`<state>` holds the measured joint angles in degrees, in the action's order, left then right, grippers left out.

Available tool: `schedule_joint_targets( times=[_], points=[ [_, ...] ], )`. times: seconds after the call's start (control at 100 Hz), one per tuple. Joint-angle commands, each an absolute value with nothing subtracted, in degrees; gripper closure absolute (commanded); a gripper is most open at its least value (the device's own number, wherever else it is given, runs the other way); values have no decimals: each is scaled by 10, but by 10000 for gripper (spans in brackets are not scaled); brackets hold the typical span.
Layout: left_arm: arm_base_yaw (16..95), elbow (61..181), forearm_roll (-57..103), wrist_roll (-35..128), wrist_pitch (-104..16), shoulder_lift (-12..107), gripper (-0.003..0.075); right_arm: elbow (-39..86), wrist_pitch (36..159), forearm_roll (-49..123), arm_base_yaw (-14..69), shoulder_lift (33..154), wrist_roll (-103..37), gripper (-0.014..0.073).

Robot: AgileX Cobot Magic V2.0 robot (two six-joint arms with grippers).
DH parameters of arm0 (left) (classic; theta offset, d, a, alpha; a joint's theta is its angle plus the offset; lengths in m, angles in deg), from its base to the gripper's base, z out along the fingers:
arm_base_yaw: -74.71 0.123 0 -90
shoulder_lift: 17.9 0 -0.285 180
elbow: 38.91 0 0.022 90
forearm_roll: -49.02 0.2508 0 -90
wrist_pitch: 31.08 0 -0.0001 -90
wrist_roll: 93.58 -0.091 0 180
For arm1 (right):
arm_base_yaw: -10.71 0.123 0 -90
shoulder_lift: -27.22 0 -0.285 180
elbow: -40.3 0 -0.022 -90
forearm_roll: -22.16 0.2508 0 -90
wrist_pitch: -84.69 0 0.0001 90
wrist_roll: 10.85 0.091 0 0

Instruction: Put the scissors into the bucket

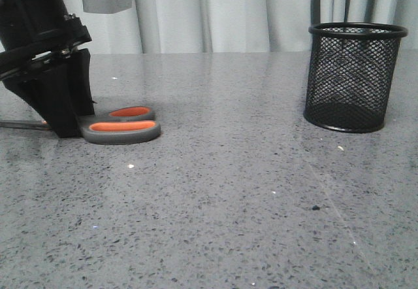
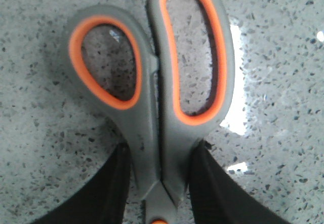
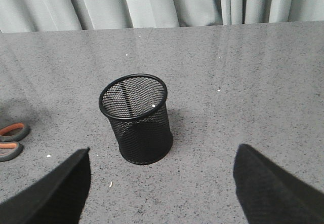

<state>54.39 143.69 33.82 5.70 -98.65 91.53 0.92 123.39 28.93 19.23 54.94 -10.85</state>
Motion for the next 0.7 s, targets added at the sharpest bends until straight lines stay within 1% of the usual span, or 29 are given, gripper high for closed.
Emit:
schedule_joint_targets(
  times=[0.0,0.22,0.33,0.43,0.5,0.6,0.69],
  points=[
    [541,1441,311,63,-1019,887,644,27,1194,296,193,559,-113,66],
    [541,1449,311,63,-982,831,656,27,1194,301,193,559,-113,66],
    [538,1470,293,63,-957,798,656,27,1187,352,193,559,-145,66],
    [535,1496,238,63,-935,764,656,27,1174,472,193,559,-239,66],
    [523,1515,225,63,-930,744,656,27,1160,593,193,559,-326,66],
    [490,1539,224,63,-918,719,656,27,1150,778,193,566,-450,66],
    [448,1557,224,63,-899,701,656,28,1159,887,193,585,-527,65]
  ],
)
